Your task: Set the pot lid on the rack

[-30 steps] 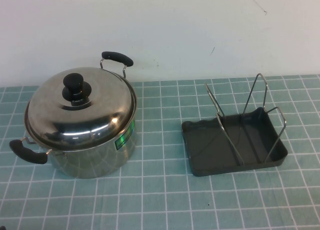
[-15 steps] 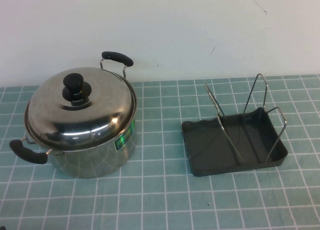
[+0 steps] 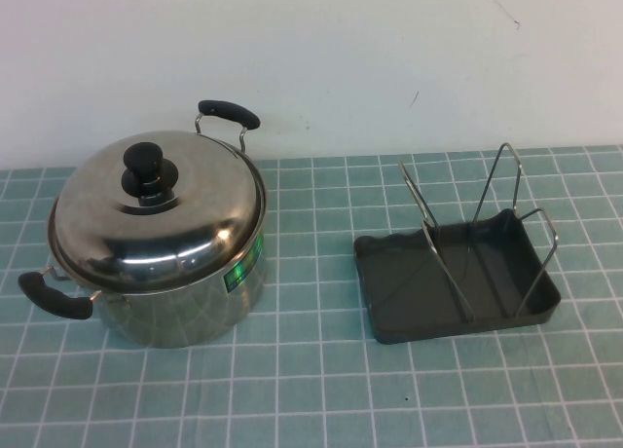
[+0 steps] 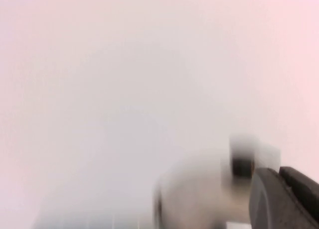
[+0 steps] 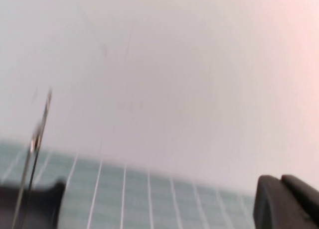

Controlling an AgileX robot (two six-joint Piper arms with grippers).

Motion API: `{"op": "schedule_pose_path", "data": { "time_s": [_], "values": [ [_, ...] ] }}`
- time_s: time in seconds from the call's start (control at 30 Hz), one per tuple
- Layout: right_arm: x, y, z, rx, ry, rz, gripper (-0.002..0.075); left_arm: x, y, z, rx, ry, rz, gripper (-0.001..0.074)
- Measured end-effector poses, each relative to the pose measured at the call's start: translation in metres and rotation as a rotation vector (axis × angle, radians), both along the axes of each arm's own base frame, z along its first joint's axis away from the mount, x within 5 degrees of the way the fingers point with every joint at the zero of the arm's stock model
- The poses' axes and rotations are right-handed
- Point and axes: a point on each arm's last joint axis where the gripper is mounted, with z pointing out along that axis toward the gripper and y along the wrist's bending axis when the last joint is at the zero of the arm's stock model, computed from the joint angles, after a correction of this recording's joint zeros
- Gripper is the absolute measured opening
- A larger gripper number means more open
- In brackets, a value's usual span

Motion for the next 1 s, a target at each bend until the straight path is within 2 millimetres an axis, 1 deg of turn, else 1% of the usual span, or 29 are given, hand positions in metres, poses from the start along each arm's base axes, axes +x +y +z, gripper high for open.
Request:
{"op": "schedule_pose_path", "data": {
  "time_s": [0.13,0.23,0.37,0.47,0.5,0.57,0.67,0.73,0.8,0.9,1.0],
  "values": [
    [-0.005,0.004,0.026,-0.03,-0.297,0.036,-0.0001,-0.009,0.003,0.025,-0.02,-0.295,0.024,-0.0002],
    [-0.011,0.006,0.039,-0.047,-0.446,0.054,-0.0001,-0.017,0.004,0.038,-0.031,-0.457,0.038,-0.0002],
    [-0.016,0.006,0.047,-0.031,-0.557,0.06,-0.0001,-0.026,0.006,0.047,-0.045,-0.603,0.051,-0.0002],
    [-0.018,0.002,0.049,0.055,-0.588,0.043,-0.0001,-0.033,0.007,0.053,-0.059,-0.704,0.059,-0.0002],
    [-0.018,0.0,0.049,0.09,-0.593,0.035,-0.0001,-0.035,0.008,0.055,-0.081,-0.727,0.055,-0.0002],
    [-0.019,-0.003,0.05,0.146,-0.606,0.021,-0.0001,-0.038,0.011,0.057,-0.181,-0.772,0.026,-0.0002],
    [-0.019,-0.005,0.05,0.161,-0.613,0.003,-0.0001,-0.036,0.015,0.055,-0.322,-0.741,-0.012,-0.0002],
    [-0.019,-0.005,0.05,0.125,-0.61,-0.013,-0.0001,-0.032,0.014,0.057,-0.32,-0.671,-0.005,-0.0002],
    [-0.019,-0.005,0.05,0.087,-0.606,-0.027,-0.0001,-0.029,0.013,0.065,-0.242,-0.593,0.024,-0.0002],
    [-0.019,-0.005,0.05,0.065,-0.601,-0.036,-0.0001,-0.029,0.009,0.084,-0.116,-0.449,0.043,-0.0002],
    [-0.017,-0.005,0.046,0.058,-0.553,-0.035,-0.0001,-0.025,0.005,0.101,-0.012,-0.312,0.041,-0.0002]
  ]
}}
